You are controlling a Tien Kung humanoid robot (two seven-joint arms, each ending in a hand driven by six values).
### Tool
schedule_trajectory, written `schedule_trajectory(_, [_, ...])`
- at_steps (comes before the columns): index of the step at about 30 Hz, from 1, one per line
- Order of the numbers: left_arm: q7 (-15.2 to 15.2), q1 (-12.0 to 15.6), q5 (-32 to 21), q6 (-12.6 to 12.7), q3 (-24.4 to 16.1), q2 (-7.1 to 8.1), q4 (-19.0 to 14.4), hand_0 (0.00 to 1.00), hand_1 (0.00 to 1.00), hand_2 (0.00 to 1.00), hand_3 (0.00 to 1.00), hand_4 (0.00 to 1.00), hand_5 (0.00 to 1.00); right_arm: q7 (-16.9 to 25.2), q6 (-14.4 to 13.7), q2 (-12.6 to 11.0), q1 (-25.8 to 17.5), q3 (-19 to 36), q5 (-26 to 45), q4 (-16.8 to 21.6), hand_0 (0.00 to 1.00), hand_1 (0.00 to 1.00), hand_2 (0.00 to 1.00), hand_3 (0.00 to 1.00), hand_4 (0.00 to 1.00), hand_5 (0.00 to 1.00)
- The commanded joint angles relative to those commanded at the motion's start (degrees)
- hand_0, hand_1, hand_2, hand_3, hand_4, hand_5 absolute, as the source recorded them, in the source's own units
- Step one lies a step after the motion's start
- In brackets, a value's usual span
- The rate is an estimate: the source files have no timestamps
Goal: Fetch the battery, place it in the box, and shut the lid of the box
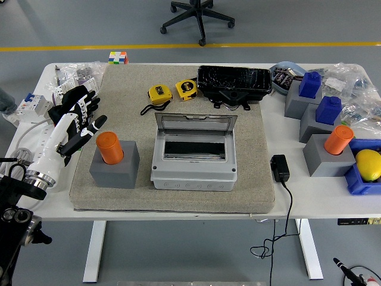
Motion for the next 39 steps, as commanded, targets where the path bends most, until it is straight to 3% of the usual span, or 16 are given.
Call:
schedule_trajectory(8, [-0.6,-0.1,-1.4,0.1,0.3,-0.52,1.5,0.998,0.998,0.998,0.998,0.998,0.726,0.0,0.0,0.0,0.0,-0.2,0.2,0.0,0.94,0.918,0.844,0.825,0.998,0.998])
schedule_trajectory(17, [-1.8,0.5,-8.3,-0.3,1.1,-1.72,2.6,0.998,0.998,0.998,0.998,0.998,0.704,0.0,0.0,0.0,0.1,0.1,0.1,0.0,0.94,0.918,0.844,0.824,0.998,0.998])
schedule_trajectory(26, [-2.1,1.0,-8.1,0.0,2.5,-2.61,2.9,0.998,0.998,0.998,0.998,0.998,0.697,0.0,-0.1,0.0,0.2,0.2,0.1,0.0,0.939,0.917,0.845,0.824,0.998,0.998])
schedule_trajectory(32, [-2.7,0.8,-8.6,0.5,4.0,-2.83,5.1,0.967,0.998,0.998,0.998,0.998,0.672,0.0,-0.1,0.1,0.2,0.1,0.2,0.0,0.939,0.917,0.844,0.824,0.998,0.998])
schedule_trajectory(33, [-2.9,0.7,-8.9,0.7,4.2,-2.77,5.4,0.893,0.998,0.998,0.998,0.998,0.61,0.0,-0.1,0.1,0.3,0.1,0.2,0.0,0.939,0.917,0.845,0.823,0.998,0.998])
schedule_trajectory(38, [-3.7,0.1,-8.6,1.9,4.3,-2.8,6.5,0.893,0.998,0.998,0.998,0.998,0.61,0.0,-0.1,0.1,0.2,0.2,0.2,0.0,0.939,0.917,0.845,0.823,0.998,0.998])
schedule_trajectory(39, [-3.9,-0.1,-8.5,2.1,4.2,-2.85,6.9,0.853,0.928,0.957,0.976,0.998,0.567,-0.1,-0.1,0.2,0.2,0.3,0.0,0.0,0.94,0.917,0.843,0.823,0.998,0.998])
